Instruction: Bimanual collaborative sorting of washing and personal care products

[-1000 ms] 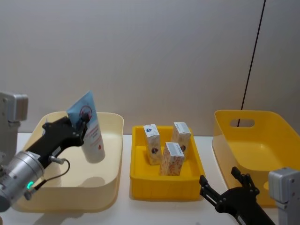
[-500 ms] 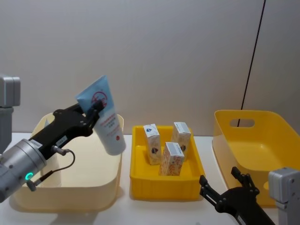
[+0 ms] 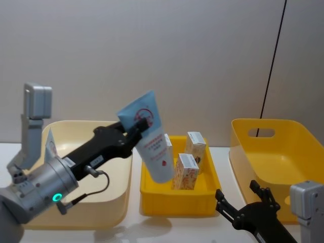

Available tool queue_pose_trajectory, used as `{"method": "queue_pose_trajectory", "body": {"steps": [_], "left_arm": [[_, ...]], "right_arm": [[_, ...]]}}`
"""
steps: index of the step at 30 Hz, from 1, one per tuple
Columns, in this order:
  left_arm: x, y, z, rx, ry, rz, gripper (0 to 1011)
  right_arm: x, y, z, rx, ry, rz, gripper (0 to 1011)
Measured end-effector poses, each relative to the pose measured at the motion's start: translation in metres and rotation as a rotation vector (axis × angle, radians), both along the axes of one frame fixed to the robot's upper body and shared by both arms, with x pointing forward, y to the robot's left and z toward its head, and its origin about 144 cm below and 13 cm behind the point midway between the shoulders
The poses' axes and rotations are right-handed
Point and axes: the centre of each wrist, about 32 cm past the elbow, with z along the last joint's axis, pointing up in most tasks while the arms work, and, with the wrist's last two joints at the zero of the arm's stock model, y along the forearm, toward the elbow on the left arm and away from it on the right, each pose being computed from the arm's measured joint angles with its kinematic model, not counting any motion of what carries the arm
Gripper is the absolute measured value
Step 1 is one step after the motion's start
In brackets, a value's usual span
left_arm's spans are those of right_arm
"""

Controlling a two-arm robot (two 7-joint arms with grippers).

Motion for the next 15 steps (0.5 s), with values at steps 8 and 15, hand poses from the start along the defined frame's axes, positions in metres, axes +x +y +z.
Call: {"method": "queue_pose_trajectory", "body": {"steps": [8,15], "left_arm": [[0.001,-0.014,-0.002,0.000,-0.004,-0.042,166],[0.001,-0.024,-0.002,0.014,-0.034,-0.060,166]], "right_arm": [[0.000,0.000,0.000,0.000,0.000,0.000,1001],[0.000,0.000,0.000,0.000,0.000,0.000,1001]]}}
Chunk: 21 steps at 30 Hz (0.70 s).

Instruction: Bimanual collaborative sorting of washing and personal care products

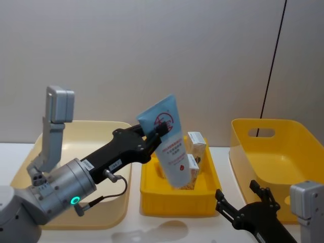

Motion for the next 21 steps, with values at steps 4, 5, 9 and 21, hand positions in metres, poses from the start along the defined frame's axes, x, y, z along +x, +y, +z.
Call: {"method": "queue_pose_trajectory", "body": {"steps": [4,5,9,21], "left_arm": [[0.000,-0.004,0.000,0.009,-0.015,-0.010,167],[0.000,-0.005,0.000,0.010,-0.017,-0.013,166],[-0.001,-0.008,0.000,0.015,-0.024,-0.024,166],[-0.002,-0.014,0.000,0.024,-0.037,-0.045,166]], "right_arm": [[0.000,0.000,0.000,0.000,0.000,0.000,1001],[0.000,0.000,0.000,0.000,0.000,0.000,1001],[0.000,0.000,0.000,0.000,0.000,0.000,1001],[-0.001,-0.002,0.002,-0.002,-0.001,0.036,1001]]}}
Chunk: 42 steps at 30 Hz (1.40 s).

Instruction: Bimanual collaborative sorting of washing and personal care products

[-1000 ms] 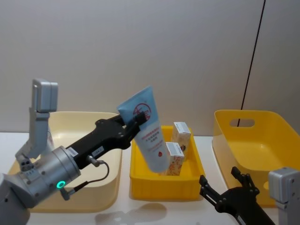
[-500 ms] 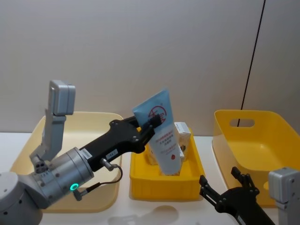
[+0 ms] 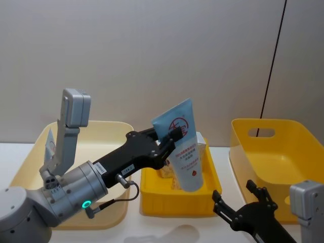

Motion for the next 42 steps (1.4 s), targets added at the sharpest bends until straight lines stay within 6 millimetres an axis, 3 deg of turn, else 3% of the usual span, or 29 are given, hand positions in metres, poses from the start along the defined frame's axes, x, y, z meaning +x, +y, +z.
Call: {"method": "queue_pose_trajectory", "body": {"steps": [25,42], "left_arm": [[-0.001,-0.003,0.000,0.005,-0.008,-0.011,166],[-0.001,-0.003,0.000,0.005,-0.008,-0.012,166]], "right_arm": [[-0.009,-0.017,0.021,-0.020,-0.014,0.253,1001],[-0.002,0.009,0.027,0.011,-0.104,0.185,1001]]}}
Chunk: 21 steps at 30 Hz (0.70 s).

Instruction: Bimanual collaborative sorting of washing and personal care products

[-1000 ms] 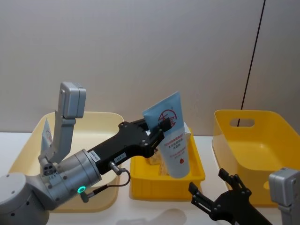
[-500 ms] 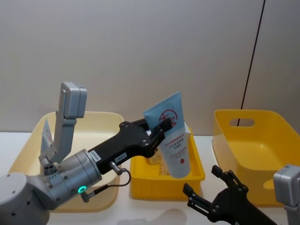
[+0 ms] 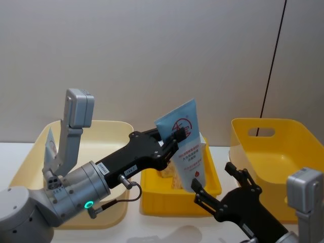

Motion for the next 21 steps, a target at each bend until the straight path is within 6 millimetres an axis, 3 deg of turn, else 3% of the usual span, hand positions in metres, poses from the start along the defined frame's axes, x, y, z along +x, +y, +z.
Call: {"method": "queue_pose_trajectory", "body": {"steps": [21], "left_arm": [[0.000,0.000,0.000,0.000,0.000,0.000,166]], "right_arm": [[0.022,0.028,-0.001,0.030,0.000,-0.004,1001]]}}
